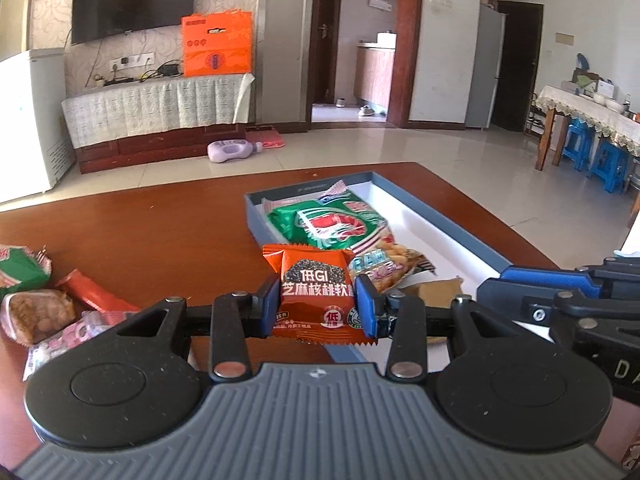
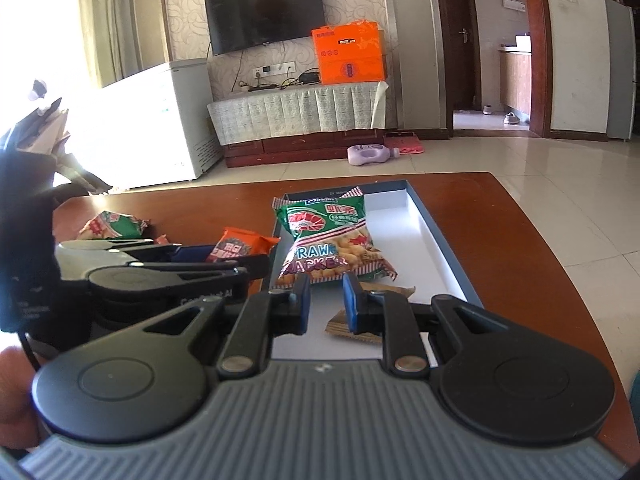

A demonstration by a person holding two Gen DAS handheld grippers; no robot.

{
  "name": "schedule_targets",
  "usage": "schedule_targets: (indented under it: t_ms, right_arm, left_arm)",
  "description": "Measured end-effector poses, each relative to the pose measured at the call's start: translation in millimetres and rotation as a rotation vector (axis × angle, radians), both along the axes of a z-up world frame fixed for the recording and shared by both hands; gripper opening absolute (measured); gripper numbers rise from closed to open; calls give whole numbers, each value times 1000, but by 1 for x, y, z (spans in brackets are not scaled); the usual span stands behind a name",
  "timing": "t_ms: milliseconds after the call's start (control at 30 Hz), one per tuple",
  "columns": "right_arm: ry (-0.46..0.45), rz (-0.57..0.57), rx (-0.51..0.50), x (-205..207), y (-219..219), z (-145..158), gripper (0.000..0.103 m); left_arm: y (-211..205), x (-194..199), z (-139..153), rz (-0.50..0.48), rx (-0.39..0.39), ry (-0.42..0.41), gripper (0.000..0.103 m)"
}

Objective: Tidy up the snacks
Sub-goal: 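Carry the orange packet in the left tool and the candy bag in the right tool to the box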

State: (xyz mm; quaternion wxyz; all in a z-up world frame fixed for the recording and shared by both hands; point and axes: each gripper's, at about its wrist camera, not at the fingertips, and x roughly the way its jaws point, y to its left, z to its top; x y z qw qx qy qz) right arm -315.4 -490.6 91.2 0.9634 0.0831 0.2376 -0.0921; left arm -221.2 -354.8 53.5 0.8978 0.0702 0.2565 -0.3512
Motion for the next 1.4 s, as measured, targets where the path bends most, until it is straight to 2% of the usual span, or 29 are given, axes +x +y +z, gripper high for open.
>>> schedule_targets:
  t_ms: [600, 967, 1400]
  right_arm:
    - [22, -59, 5, -3, -6, 0, 20]
    - [25, -69, 7, -2, -11, -3, 20]
    - [6, -123, 13, -8, -15, -3, 20]
  left_arm:
    - [-38, 5, -7, -93, -11, 13, 45]
    - [-59, 25, -19, -106, -6, 41, 45]
    - [-79, 30, -35, -160, 31, 45, 46]
